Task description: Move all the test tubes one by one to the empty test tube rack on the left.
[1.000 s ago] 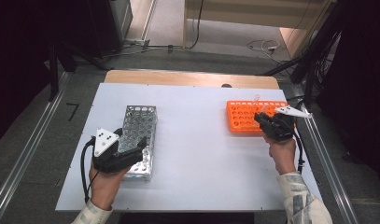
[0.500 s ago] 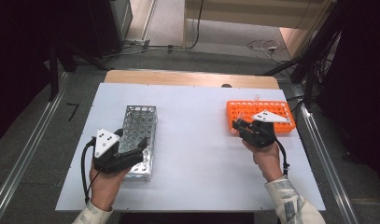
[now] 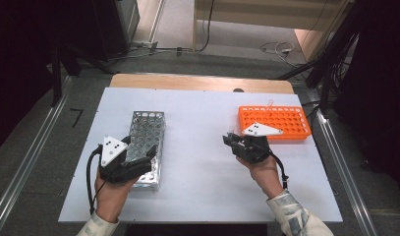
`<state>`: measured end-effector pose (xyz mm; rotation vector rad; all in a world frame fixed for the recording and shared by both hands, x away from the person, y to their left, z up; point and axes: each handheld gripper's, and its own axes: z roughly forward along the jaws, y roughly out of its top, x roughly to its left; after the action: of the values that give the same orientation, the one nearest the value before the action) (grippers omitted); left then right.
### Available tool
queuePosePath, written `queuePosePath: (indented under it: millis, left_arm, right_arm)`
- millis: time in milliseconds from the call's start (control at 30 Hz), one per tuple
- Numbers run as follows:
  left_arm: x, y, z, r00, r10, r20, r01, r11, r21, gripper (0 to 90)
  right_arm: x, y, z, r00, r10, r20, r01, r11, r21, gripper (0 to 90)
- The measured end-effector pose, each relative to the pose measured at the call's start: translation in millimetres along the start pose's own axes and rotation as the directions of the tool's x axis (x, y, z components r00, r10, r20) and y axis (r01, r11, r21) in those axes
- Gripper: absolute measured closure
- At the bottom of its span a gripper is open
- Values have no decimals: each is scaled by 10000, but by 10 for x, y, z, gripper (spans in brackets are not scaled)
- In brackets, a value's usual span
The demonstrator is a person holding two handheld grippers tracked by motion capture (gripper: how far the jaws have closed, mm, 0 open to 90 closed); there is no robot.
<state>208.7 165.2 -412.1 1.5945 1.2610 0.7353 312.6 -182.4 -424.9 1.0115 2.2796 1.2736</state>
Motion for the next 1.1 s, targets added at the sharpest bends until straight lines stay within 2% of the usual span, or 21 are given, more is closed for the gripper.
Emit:
queuePosePath:
  millis: [733,1100]
  left_arm:
    - [-62,-8,7,9997,189,133,-190,9998,47,165]
    - [-119,-14,10,9989,322,331,-326,9994,108,166]
  right_arm:
    - [314,3,100,9954,-560,-783,572,9983,129,730]
    - [430,-3,154,9912,-660,-1149,693,9973,244,730]
